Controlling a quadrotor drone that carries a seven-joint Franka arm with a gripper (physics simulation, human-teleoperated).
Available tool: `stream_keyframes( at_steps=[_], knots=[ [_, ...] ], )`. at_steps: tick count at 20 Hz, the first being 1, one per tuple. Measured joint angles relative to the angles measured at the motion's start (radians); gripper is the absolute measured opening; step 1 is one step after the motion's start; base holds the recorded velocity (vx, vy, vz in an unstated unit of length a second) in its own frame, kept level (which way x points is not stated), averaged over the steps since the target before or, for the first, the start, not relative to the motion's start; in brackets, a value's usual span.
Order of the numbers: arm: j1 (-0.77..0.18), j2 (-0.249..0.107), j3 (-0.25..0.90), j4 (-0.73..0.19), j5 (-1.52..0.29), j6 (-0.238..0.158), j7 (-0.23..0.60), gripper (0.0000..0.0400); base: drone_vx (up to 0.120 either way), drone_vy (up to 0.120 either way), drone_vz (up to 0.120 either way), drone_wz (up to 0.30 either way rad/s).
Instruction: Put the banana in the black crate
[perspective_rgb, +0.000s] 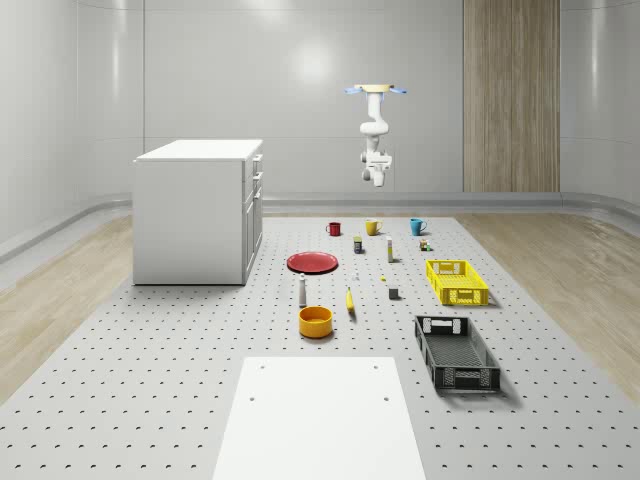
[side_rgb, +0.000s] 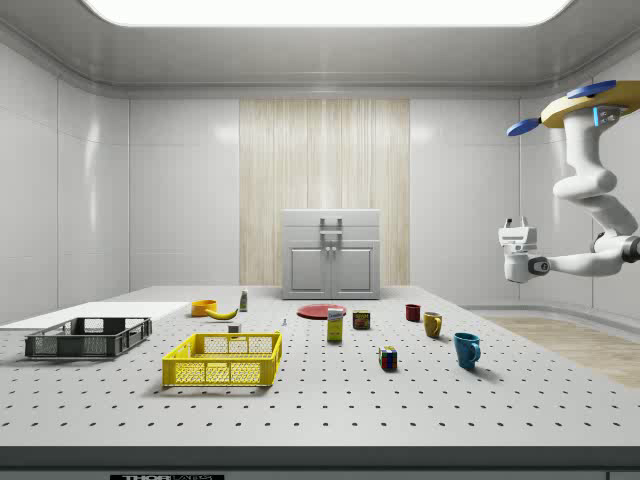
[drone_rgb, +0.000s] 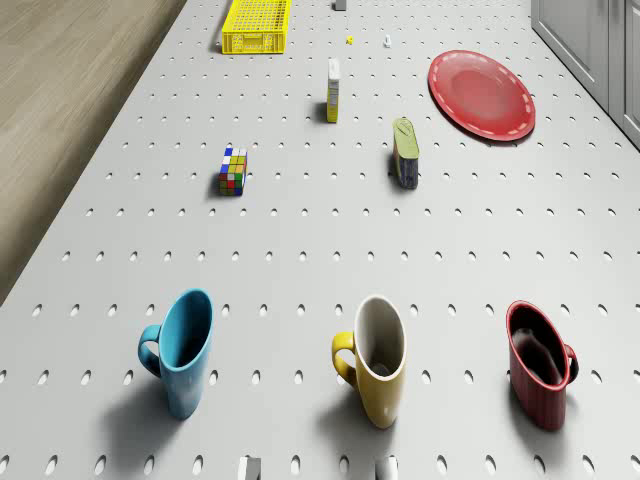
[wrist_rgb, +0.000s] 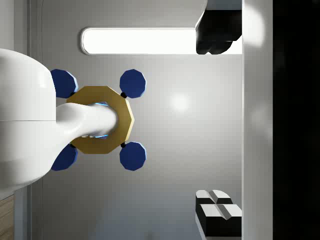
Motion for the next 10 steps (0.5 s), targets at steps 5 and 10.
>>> stream_keyframes(
  at_steps=[5, 10],
  knots=[
    [-0.002, 0.019, 0.001, 0.106, 0.001, -0.084, -0.001, 0.0400, 0.112, -0.120, 0.000, 0.000],
    [-0.004, 0.053, 0.002, 0.206, 0.002, -0.145, -0.002, 0.0400, 0.120, -0.120, 0.000, 0.000]
  ],
)
